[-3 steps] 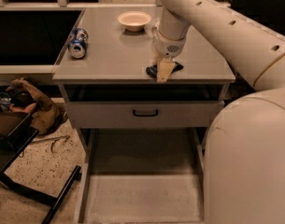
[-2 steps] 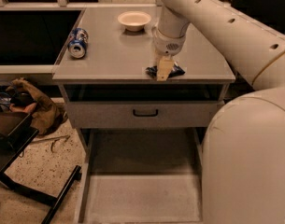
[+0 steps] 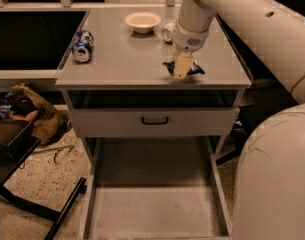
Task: Place rxbar blueberry into middle drawer
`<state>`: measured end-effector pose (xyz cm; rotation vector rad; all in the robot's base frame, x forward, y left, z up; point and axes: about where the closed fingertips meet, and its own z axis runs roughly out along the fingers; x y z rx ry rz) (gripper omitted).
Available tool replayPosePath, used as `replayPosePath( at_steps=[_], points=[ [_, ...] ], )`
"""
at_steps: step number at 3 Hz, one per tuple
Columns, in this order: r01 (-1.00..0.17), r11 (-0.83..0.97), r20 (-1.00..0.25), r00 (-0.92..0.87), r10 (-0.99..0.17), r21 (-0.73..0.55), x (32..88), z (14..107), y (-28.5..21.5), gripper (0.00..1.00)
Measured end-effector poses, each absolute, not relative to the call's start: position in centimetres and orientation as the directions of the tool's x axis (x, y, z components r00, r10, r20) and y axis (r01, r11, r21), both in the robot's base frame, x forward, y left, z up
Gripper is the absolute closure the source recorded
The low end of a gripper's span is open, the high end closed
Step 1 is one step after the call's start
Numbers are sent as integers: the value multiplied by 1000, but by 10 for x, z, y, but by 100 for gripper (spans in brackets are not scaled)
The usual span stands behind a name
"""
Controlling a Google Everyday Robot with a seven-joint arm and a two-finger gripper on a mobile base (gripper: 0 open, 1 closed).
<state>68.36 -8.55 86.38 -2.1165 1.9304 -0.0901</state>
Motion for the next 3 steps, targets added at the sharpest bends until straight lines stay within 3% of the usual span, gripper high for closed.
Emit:
replayPosePath(
  at_steps=[1,2,3],
  points=[
    [-954,23,-147,22,-989,-299,660,888,-108,100],
    [-967,75,-190,-28,-981,-244,623,854,-116,100],
    [-983,81,-285,-32,-958,-162,589,763,-94,100]
  ],
)
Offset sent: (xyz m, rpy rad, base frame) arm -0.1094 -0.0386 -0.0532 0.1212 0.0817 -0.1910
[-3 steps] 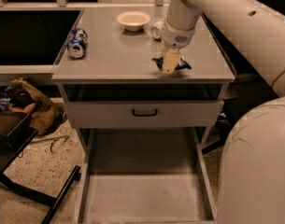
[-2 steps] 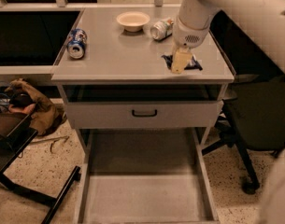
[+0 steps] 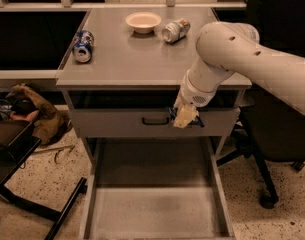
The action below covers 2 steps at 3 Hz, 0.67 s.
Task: Place rxbar blueberry into middle drawer
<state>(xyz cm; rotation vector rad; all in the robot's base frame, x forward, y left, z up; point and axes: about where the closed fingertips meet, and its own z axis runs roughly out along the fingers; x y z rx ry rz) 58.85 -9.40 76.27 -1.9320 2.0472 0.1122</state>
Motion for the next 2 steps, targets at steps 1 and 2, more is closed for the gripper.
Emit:
replayPosePath(
  at_steps=[1,2],
  points=[
    [-983,81,-285,-32,-958,-162,589,763,-94,100],
    [-985,107,-308,-60,-950,-138,564,743,-104,100]
  ],
)
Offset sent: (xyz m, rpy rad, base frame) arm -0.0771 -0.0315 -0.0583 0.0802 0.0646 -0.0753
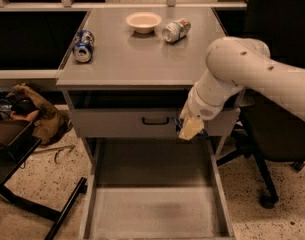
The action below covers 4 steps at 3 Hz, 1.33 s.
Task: Place rxbar blueberry into middle drawer
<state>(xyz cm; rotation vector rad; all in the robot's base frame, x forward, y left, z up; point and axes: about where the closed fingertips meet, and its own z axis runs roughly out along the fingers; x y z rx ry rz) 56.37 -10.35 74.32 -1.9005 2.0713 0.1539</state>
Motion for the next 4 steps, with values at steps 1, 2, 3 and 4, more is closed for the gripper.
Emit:
replayPosePath(
  at_steps=[1,2,3,4],
  points=[
    [-990,100,-334,-60,-941,-104,528,699,-108,100],
    [-997,37,-341,-13,-940,-63,510,647,-94,100],
    [-999,-29,-364,32,-931,-14,493,603,-69,100],
    [-999,-29,-364,32,-931,-14,493,603,-69,100]
  ],
)
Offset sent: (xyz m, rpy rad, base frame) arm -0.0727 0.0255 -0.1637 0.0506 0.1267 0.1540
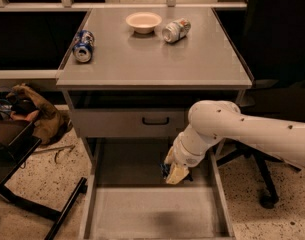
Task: Place rxbar blueberry into middle drawer
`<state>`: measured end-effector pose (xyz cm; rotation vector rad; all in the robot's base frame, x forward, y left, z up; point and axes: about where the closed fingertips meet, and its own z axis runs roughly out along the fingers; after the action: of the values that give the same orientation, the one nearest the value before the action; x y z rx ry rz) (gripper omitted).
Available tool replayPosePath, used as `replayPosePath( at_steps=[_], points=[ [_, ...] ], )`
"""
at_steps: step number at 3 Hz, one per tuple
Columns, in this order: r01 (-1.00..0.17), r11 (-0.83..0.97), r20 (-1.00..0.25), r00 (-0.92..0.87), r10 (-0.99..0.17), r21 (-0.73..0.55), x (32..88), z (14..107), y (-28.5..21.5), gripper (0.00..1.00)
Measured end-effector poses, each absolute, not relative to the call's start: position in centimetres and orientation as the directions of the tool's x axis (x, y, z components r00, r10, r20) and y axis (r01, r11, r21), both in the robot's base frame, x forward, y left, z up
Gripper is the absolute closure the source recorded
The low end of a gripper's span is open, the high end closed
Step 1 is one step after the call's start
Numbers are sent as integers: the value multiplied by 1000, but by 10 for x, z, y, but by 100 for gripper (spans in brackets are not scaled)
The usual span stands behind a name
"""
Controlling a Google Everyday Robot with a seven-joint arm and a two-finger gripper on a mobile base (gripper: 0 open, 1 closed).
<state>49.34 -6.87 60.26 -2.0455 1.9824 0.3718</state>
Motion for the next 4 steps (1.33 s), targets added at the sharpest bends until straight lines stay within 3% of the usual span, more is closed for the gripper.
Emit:
replayPosePath(
  at_steps=[2,4],
  points=[
    [-995,-83,-408,53,-911,54,457,508,-33,100],
    [-999,-41,-460,31,-887,13,443,420,11,100]
  ],
)
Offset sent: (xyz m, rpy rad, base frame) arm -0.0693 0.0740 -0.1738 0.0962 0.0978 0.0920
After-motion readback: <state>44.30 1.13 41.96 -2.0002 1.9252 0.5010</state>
